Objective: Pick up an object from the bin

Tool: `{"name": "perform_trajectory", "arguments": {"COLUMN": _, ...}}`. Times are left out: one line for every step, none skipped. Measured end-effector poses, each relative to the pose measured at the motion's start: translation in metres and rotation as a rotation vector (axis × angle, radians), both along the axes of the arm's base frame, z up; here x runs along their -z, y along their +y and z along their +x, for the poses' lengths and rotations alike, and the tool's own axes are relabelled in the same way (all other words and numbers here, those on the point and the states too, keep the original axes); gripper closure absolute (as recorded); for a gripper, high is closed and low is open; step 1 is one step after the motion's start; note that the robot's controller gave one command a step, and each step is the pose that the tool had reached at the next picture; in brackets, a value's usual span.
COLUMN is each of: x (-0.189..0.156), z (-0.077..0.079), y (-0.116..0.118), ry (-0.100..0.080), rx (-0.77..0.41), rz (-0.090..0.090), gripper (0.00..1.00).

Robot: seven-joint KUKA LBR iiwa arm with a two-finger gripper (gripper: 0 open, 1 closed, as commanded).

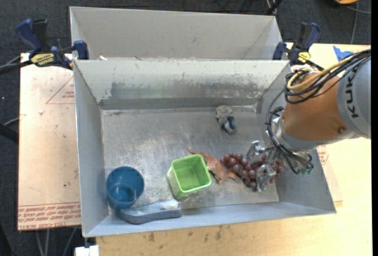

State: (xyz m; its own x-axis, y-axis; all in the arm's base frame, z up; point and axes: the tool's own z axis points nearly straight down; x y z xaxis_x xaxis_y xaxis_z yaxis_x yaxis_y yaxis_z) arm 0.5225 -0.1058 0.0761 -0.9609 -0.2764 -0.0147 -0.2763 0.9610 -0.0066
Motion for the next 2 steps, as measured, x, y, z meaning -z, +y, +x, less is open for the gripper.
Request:
{"name": "perform_trajectory", "arguments": {"x": 0.000, "z": 0.000, "y": 0.000, "ry": 0.000, "rx": -0.001, "rz": 0.000, "gripper": 1.00}}
{"name": "perform_trajectory", "arguments": {"x": -0.036, "z": -0.001, "y": -0.002, "ry": 0.018, "rx": -0.007, "rz": 0.004, "gripper": 1.00}}
